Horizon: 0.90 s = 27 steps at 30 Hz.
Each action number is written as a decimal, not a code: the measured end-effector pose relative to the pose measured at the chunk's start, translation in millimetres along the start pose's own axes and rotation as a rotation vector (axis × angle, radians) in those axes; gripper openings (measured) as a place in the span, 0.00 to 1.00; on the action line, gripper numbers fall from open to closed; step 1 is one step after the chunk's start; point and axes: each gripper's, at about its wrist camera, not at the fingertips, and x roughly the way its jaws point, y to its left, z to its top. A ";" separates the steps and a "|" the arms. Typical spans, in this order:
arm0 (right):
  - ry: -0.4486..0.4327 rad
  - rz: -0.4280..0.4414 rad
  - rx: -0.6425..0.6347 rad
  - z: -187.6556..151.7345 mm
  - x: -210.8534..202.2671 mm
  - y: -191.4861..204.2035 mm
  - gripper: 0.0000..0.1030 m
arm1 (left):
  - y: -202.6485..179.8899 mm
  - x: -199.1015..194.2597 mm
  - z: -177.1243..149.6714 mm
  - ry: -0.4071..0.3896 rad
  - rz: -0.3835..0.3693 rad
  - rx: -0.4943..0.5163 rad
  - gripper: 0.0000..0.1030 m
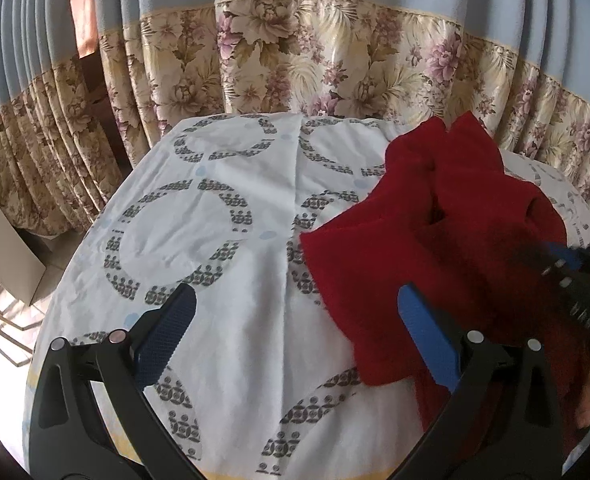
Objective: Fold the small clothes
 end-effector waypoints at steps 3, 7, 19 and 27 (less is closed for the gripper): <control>-0.035 -0.062 0.078 4.0 -9.5 -50.8 0.17 | -8.5 1.5 5.1 -0.004 0.004 0.020 0.97; -0.076 -0.194 0.167 10.3 -22.1 -132.8 0.16 | -18.1 8.3 11.3 -0.002 0.015 0.038 0.97; -0.045 -0.568 0.324 7.9 0.9 -354.1 0.16 | -27.6 49.3 13.5 0.075 0.085 0.030 0.97; 0.015 -0.672 0.449 -17.5 13.5 -461.8 0.16 | -29.1 66.4 23.2 0.106 0.088 0.048 0.97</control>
